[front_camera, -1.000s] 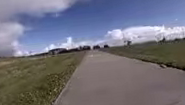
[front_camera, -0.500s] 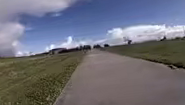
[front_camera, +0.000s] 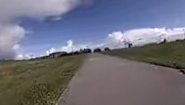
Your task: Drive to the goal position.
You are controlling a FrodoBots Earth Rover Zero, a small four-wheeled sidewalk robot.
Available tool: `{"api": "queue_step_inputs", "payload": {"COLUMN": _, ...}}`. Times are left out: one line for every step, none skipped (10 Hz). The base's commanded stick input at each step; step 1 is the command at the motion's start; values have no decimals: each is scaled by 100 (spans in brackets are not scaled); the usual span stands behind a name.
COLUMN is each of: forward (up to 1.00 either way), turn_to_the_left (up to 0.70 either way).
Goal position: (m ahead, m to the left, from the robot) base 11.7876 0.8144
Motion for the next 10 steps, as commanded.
{"api": "queue_step_inputs", "payload": {"forward": 70, "turn_to_the_left": 0}}
{"api": "queue_step_inputs", "payload": {"forward": 70, "turn_to_the_left": 0}}
{"api": "queue_step_inputs", "payload": {"forward": 70, "turn_to_the_left": 0}}
{"api": "queue_step_inputs", "payload": {"forward": 70, "turn_to_the_left": 0}}
{"api": "queue_step_inputs", "payload": {"forward": 70, "turn_to_the_left": 0}}
{"api": "queue_step_inputs", "payload": {"forward": 70, "turn_to_the_left": 0}}
{"api": "queue_step_inputs", "payload": {"forward": 70, "turn_to_the_left": 0}}
{"api": "queue_step_inputs", "payload": {"forward": 70, "turn_to_the_left": 0}}
{"api": "queue_step_inputs", "payload": {"forward": 70, "turn_to_the_left": 0}}
{"api": "queue_step_inputs", "payload": {"forward": 70, "turn_to_the_left": 0}}
